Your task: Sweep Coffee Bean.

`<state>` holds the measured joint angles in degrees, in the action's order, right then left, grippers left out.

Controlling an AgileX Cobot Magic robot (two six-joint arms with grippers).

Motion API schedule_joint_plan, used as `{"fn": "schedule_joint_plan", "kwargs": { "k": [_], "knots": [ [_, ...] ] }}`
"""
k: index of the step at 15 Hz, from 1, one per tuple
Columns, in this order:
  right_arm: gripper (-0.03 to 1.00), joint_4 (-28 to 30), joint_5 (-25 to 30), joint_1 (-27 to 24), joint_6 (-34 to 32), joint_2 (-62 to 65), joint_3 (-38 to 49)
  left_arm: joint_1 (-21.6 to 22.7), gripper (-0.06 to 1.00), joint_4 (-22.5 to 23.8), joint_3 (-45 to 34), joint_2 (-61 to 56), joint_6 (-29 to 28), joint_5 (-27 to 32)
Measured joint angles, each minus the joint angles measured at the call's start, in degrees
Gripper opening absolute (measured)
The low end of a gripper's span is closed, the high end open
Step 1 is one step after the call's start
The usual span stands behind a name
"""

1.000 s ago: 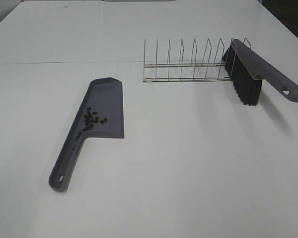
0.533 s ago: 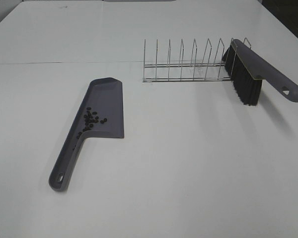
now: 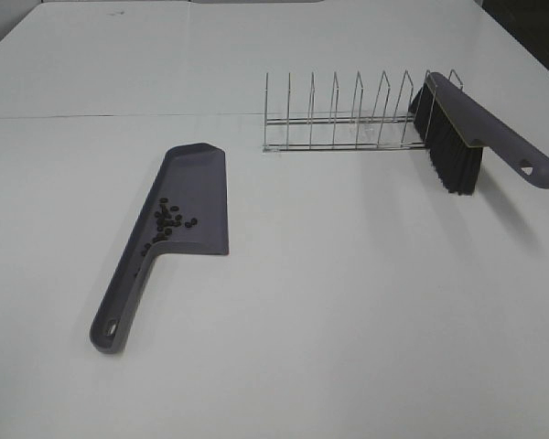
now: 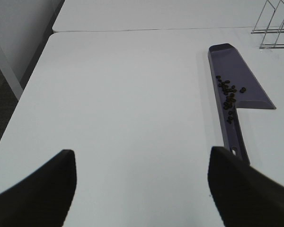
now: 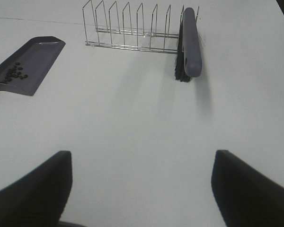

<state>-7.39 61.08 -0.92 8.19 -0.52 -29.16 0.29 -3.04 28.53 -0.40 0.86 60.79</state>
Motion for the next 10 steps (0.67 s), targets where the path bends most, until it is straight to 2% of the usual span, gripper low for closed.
{"fn": "schedule_joint_plan", "kwargs": {
  "k": [10],
  "knots": [
    [0.76, -0.4, -0.06, 0.0, 0.0, 0.86, 0.17, 0.0, 0.71, 0.0, 0.0, 0.0, 0.0, 0.0]
  ]
}}
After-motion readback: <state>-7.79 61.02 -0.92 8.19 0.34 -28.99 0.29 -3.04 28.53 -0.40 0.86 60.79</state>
